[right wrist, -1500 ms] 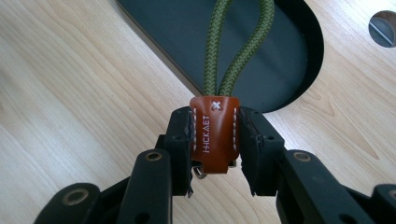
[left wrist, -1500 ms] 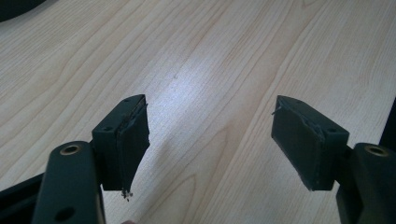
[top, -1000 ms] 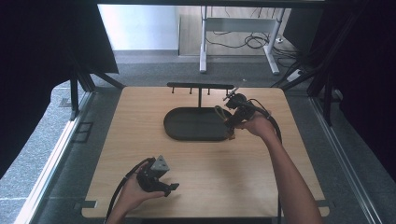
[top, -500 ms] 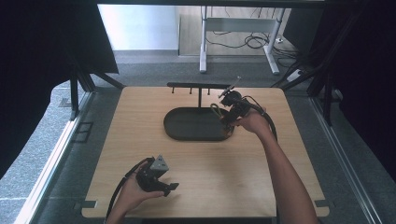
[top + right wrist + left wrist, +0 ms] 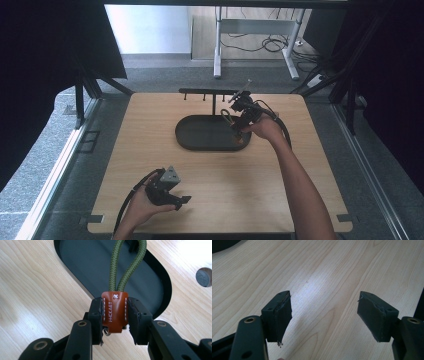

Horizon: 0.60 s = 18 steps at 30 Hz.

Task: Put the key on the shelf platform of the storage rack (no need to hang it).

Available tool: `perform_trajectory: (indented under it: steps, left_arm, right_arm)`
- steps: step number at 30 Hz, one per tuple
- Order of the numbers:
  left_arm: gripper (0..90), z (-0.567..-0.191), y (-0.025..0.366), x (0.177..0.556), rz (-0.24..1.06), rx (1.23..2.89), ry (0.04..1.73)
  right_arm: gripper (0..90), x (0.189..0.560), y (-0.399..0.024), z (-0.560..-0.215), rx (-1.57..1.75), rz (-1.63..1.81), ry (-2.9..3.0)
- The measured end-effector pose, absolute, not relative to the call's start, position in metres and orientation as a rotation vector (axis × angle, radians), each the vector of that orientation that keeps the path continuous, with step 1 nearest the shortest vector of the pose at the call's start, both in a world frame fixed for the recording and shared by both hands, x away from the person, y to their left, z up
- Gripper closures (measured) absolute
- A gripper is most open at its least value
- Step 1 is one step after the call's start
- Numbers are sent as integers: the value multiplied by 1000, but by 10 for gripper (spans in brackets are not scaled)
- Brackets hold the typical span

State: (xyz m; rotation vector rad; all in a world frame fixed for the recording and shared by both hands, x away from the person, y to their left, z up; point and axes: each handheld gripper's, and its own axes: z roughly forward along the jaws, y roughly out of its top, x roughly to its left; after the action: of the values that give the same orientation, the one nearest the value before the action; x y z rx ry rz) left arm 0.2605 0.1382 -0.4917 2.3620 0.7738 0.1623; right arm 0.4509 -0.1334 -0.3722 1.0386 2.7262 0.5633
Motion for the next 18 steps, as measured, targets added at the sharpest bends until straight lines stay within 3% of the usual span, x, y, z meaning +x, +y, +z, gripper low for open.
perform_trajectory:
  steps: [18]
  left_arm:
    - [282, -492, 141, 261, 159, 2346, 796]
  right_arm:
    - [672, 480, -118, -384, 1052, 581, 2715]
